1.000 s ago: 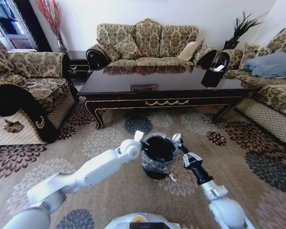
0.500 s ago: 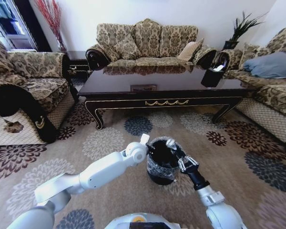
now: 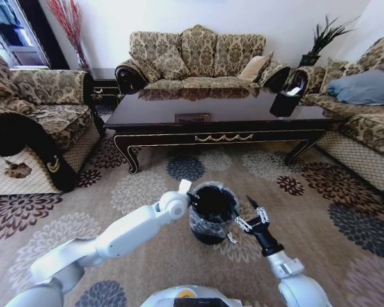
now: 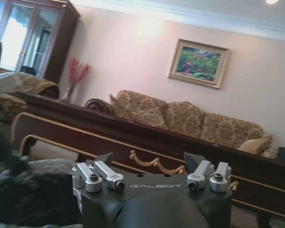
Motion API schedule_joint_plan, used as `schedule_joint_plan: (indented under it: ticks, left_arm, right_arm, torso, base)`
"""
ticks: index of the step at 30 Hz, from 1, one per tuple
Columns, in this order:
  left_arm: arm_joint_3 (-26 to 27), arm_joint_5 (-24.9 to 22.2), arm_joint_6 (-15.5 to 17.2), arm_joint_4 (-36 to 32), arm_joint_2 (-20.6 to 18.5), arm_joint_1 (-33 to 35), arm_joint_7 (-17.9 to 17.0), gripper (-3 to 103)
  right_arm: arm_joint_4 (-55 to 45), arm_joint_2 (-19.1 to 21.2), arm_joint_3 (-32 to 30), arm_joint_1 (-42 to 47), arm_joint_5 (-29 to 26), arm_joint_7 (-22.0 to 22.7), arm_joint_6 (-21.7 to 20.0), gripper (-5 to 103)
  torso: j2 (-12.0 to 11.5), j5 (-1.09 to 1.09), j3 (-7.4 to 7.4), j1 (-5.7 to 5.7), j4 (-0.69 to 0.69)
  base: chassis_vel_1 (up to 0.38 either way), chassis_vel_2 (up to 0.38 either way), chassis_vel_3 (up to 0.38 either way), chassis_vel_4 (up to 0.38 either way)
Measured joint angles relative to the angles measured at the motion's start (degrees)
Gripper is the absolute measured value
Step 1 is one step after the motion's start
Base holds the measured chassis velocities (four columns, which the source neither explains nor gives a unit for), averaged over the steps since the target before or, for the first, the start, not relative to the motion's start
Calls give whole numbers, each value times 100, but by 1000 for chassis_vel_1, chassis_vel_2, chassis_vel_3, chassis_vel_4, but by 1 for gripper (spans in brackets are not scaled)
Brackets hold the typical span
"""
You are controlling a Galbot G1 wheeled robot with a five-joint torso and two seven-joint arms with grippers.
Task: Move to the front of the table and pick up the trash from the floor, then place it into the trash bin.
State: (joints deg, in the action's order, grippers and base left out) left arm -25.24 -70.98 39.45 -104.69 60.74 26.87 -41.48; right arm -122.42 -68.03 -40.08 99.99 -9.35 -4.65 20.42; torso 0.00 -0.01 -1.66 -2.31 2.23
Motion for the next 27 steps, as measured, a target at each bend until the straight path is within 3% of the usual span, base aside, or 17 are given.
schedule_joint_plan:
  ticks: [2,3,5,7,10,11,15,21,27]
  left_arm:
    - [393,56,-31,-179,-210,327,71,3]
    - [393,56,-31,-179,-210,327,71,3]
    - [801,416,-47,-369,-520,693,290,3]
    - [1075,644,-80,-452,-692,943,403,3]
    - [2024,910,-108,-688,-1070,1738,618,3]
    - [2024,910,-108,-688,-1070,1738,618,3]
    - [3111,1245,-261,-898,-1496,2979,1047,3]
    - [3607,1720,-410,-1069,-1304,3842,1306,3]
    - [3764,1839,-443,-1167,-1331,4053,1381,3]
  right_arm:
    - [153,13,-180,-156,-258,135,-103,94]
    - [153,13,-180,-156,-258,135,-103,94]
    - [496,61,-309,-302,-472,205,-125,99]
    - [748,79,-328,-389,-543,219,-114,100]
    - [1531,72,-265,-613,-557,190,52,100]
    - [1531,72,-265,-613,-557,190,52,100]
    - [2464,-80,42,-783,-322,-30,218,100]
    - [4021,-432,264,-1234,98,-393,709,100]
    - [4436,-563,428,-1395,89,-562,770,100]
  torso:
    - [0,0,0,0,0]
    - [0,0,0,0,0]
    - [0,-3,0,0,5]
    - [0,-1,0,0,1]
    - [0,0,0,0,-1]
    - [0,0,0,0,-1]
    - [0,-1,1,0,-2]
    - [0,0,0,0,3]
    - [0,1,1,0,-1]
  base:
    - [0,0,0,0]
    - [0,0,0,0]
    - [0,0,0,0]
    - [0,0,0,0]
    - [0,0,0,0]
    - [0,0,0,0]
    - [0,0,0,0]
    - [0,0,0,0]
    - [0,0,0,0]
